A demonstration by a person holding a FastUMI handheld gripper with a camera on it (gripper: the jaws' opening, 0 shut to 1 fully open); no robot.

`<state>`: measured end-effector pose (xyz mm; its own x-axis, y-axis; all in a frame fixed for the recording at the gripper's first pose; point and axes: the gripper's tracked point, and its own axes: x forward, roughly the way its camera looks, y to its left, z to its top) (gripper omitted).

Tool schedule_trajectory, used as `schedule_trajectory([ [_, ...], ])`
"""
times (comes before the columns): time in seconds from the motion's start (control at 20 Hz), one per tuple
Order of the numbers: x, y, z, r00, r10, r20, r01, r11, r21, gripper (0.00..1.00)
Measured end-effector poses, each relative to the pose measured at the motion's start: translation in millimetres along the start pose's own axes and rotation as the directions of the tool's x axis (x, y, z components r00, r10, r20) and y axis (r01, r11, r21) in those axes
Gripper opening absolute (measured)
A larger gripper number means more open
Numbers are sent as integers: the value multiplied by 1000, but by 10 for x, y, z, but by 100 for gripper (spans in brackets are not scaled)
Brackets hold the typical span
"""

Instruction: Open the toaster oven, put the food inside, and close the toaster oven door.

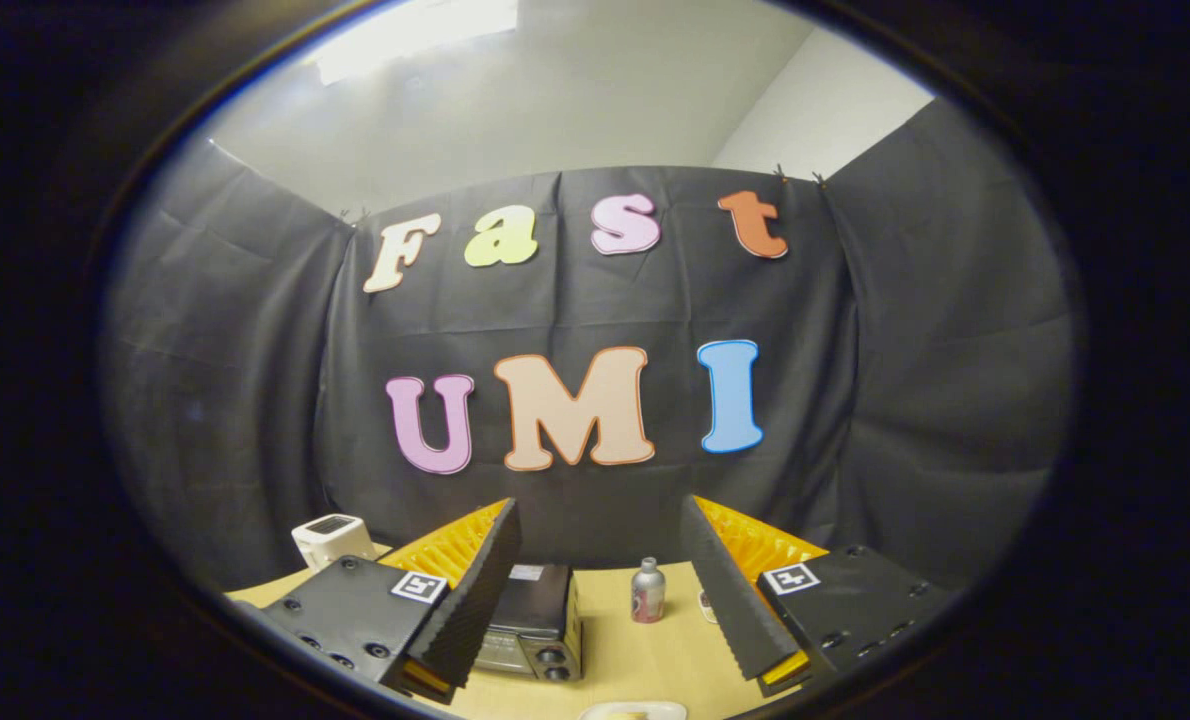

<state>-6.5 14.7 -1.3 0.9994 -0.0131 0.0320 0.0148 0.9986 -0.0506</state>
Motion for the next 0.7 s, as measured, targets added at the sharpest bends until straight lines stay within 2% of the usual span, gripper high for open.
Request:
schedule_trajectory([
  [0.3, 88, 181, -332, 1000, 8, 6, -8, 1000, 21, 99],
  [0.45, 166, 304, -662, 1000, 9, -19, -9, 1000, 27, 99],
  [0.7, 271, 624, -1169, 996, 77, -37, -75, 996, 43, 98],
])
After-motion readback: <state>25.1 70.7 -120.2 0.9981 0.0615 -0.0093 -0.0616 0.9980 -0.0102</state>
